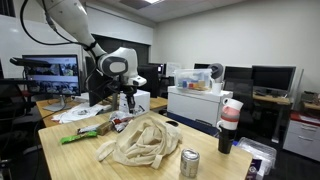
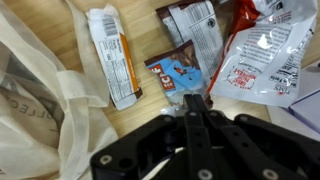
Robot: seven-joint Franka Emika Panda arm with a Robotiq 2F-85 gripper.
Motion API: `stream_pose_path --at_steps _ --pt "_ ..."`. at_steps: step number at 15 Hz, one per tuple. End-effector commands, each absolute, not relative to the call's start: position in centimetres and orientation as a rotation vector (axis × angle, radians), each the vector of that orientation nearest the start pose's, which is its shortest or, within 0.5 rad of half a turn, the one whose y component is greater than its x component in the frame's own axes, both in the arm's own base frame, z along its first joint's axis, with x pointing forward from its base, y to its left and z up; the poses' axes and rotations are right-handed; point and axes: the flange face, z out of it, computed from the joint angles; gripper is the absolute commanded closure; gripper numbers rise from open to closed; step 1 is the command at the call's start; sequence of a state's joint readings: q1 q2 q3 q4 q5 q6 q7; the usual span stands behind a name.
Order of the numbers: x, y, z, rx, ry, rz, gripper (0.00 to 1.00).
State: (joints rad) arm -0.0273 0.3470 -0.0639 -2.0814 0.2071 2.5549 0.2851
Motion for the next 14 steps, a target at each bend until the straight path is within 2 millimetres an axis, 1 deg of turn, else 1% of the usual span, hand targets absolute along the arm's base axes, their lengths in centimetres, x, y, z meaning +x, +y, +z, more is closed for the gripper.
stream_pose_path --at_steps 1,5,6,7,8,12,14 --pt "59.7 -5.0 26.4 -2.926 0.8 -0.188 1.0" --pt "59.4 -4.2 25.6 -2.953 0.763 -0.172 1.0" --pt "59.4 -4.1 25.5 -2.961 0.753 -0.171 0.74" --pt "59.4 -4.0 25.5 -2.966 0.745 -0.167 0.72" --pt "59.4 -4.0 25.6 -2.968 0.742 -0.161 0.67" --pt "59.6 -4.1 25.7 -2.964 0.753 -0.157 0.42" --pt "59.6 -4.3 25.8 -2.96 0.763 -0.162 0.27"
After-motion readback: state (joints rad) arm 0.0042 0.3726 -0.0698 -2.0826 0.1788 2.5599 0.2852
